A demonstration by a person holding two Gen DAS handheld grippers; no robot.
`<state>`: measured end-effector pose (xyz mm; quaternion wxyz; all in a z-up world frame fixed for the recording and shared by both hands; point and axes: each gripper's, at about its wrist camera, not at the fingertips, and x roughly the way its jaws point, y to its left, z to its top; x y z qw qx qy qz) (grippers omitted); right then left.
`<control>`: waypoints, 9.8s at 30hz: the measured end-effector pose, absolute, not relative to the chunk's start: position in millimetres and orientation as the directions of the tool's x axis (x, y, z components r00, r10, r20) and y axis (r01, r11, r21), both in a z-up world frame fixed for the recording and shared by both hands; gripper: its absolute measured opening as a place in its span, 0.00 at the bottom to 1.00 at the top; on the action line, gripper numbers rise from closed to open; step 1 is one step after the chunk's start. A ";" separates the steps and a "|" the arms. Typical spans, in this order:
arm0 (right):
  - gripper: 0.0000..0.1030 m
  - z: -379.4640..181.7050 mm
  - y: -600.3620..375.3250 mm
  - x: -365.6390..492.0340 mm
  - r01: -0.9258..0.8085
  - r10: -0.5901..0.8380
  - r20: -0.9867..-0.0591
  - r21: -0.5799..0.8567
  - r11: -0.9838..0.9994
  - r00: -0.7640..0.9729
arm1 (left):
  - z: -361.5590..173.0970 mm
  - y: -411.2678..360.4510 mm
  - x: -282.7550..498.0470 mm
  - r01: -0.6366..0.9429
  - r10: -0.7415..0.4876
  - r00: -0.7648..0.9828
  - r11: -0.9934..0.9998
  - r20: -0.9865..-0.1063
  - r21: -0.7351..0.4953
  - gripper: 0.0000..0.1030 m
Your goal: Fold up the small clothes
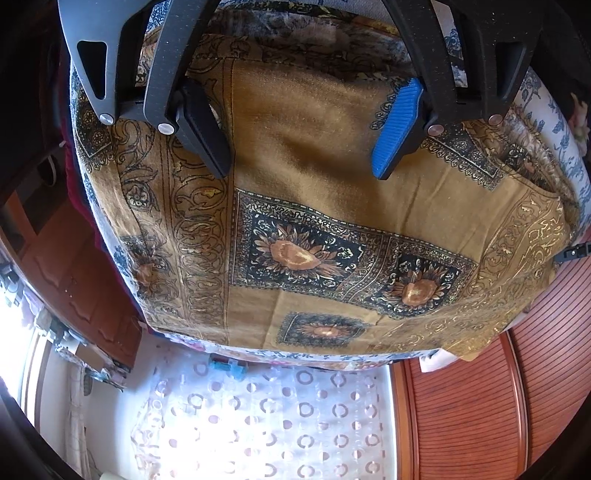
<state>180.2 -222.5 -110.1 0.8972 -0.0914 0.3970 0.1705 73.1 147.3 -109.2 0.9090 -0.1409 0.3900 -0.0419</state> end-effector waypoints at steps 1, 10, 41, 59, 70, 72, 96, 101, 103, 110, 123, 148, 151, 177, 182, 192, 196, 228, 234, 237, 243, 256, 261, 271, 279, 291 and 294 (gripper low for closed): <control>0.79 -110.1 -222.5 180.2 -0.379 0.234 -0.744 -0.029 0.925 0.627 | -106.9 145.6 72.3 -0.027 -0.189 0.699 0.957 -0.690 -0.290 0.02; 0.79 -104.4 -228.2 178.0 -0.388 0.235 -0.747 -0.033 0.921 0.622 | -47.1 107.1 79.7 0.119 -0.285 0.773 0.943 -0.567 -0.312 0.02; 0.78 -64.4 -364.3 141.9 -0.188 0.207 -0.674 0.102 0.977 0.709 | 73.6 -179.8 231.8 0.622 -0.606 0.585 0.762 -0.540 -0.181 0.30; 0.76 -37.6 -351.1 179.0 -0.235 0.233 -0.655 0.086 0.968 0.719 | -47.9 -103.5 245.0 0.473 -0.363 0.548 0.878 -0.754 -0.078 0.36; 0.57 -20.9 -317.3 270.5 -0.332 0.244 -0.682 0.002 0.943 0.690 | -74.0 -74.5 287.9 0.421 -0.297 0.575 0.906 -0.762 -0.035 0.36; 0.55 -22.5 -315.7 291.8 -0.338 0.251 -0.689 0.009 0.941 0.680 | -79.1 -71.5 296.1 0.411 -0.294 0.574 0.911 -0.764 -0.042 0.36; 0.03 -75.7 -297.7 415.0 -0.451 0.400 -0.785 0.174 0.875 0.474 | -88.1 -64.6 311.9 0.398 -0.317 0.563 0.914 -0.763 -0.086 0.49; 0.00 -56.5 -288.9 408.0 -0.467 0.369 -0.757 0.097 0.879 0.539 | -89.3 -56.3 313.7 0.384 -0.339 0.553 0.914 -0.761 -0.128 0.51; 0.00 -46.2 -289.9 407.5 -0.454 0.348 -0.742 0.065 0.888 0.573 | -88.7 -58.4 312.0 0.387 -0.326 0.560 0.916 -0.762 -0.107 0.51; 0.00 -22.8 -293.8 414.4 -0.380 0.209 -0.706 -0.092 0.920 0.677 | -72.0 -45.4 296.1 0.388 -0.367 0.598 0.910 -0.713 -0.144 0.51; 0.39 -32.1 -320.0 359.9 -0.336 0.170 -0.733 -0.084 0.938 0.658 | -51.6 -43.1 239.7 0.379 -0.373 0.634 0.913 -0.678 -0.149 0.51; 0.15 -73.4 -349.0 195.8 -0.316 0.266 -0.742 0.077 0.946 0.616 | -60.3 -70.7 150.3 0.391 -0.348 0.617 0.914 -0.706 -0.110 0.51; 0.06 -73.4 -350.7 194.5 -0.314 0.288 -0.726 0.104 0.944 0.625 | -64.2 -72.4 145.9 0.389 -0.344 0.609 0.915 -0.715 -0.108 0.51; 0.44 -85.8 -362.9 181.5 -0.191 0.188 -0.719 0.079 0.978 0.669 | -84.3 -90.8 132.4 0.427 -0.390 0.547 0.891 -0.741 -0.154 0.51; 0.47 -92.4 -359.6 180.7 -0.190 0.190 -0.731 0.084 0.978 0.656 | -87.6 -92.4 130.7 0.433 -0.398 0.533 0.886 -0.747 -0.165 0.51; 0.52 -97.0 -361.9 178.0 -0.181 0.193 -0.732 0.096 0.979 0.653 | -87.7 -98.7 115.2 0.492 -0.491 0.475 0.836 -0.730 -0.242 0.36; 0.53 -96.2 -363.8 174.7 -0.179 0.196 -0.730 0.102 0.978 0.655 | -85.9 -98.3 113.0 0.495 -0.498 0.484 0.834 -0.719 -0.244 0.08; 0.66 -90.3 -291.9 153.0 -0.421 0.256 -0.711 -0.062 0.905 0.655 | 9.7 -103.1 176.1 0.515 -0.572 0.615 0.812 -0.543 -0.273 0.02; 0.06 -73.8 -291.7 165.3 -0.462 0.290 -0.694 -0.069 0.884 0.659 | 14.6 -94.6 180.0 0.499 -0.557 0.642 0.825 -0.527 -0.265 0.02; 0.05 -54.0 -284.9 176.1 -0.465 0.279 -0.654 -0.126 0.876 0.703 | 16.5 -87.0 188.6 0.480 -0.550 0.647 0.832 -0.528 -0.279 0.07; 0.04 -18.0 -275.6 220.0 -0.465 0.279 -0.591 -0.187 0.865 0.757 | 27.9 -71.5 207.5 0.446 -0.498 0.693 0.865 -0.522 -0.233 0.14; 0.04 -23.5 -236.9 330.8 -0.527 0.284 -0.609 -0.265 0.807 0.741 | 25.6 -36.8 266.0 0.388 -0.426 0.724 0.902 -0.542 -0.190 0.37; 0.05 -34.8 -222.6 364.4 -0.545 0.283 -0.630 -0.269 0.794 0.723 | 0.5 -34.2 291.5 0.359 -0.384 0.702 0.918 -0.600 -0.168 0.37; 0.49 -29.1 -233.9 417.0 -0.464 0.258 -0.637 -0.178 0.868 0.726 | -28.9 -26.9 326.7 0.314 -0.350 0.680 0.933 -0.645 -0.175 0.37; 0.53 2.2 -269.6 392.8 -0.427 0.267 -0.611 -0.128 0.895 0.745 | -47.5 -37.3 358.8 0.325 -0.372 0.617 0.923 -0.694 -0.205 0.37; 0.54 -60.7 -342.3 387.4 -0.310 0.231 -0.751 0.037 0.950 0.618 | -82.3 -48.0 402.6 0.317 -0.411 0.505 0.906 -0.759 -0.280 0.37; 0.54 -70.2 -351.2 393.2 -0.304 0.296 -0.763 0.136 0.943 0.574 | -81.5 -49.3 401.2 0.336 -0.436 0.513 0.895 -0.740 -0.294 0.29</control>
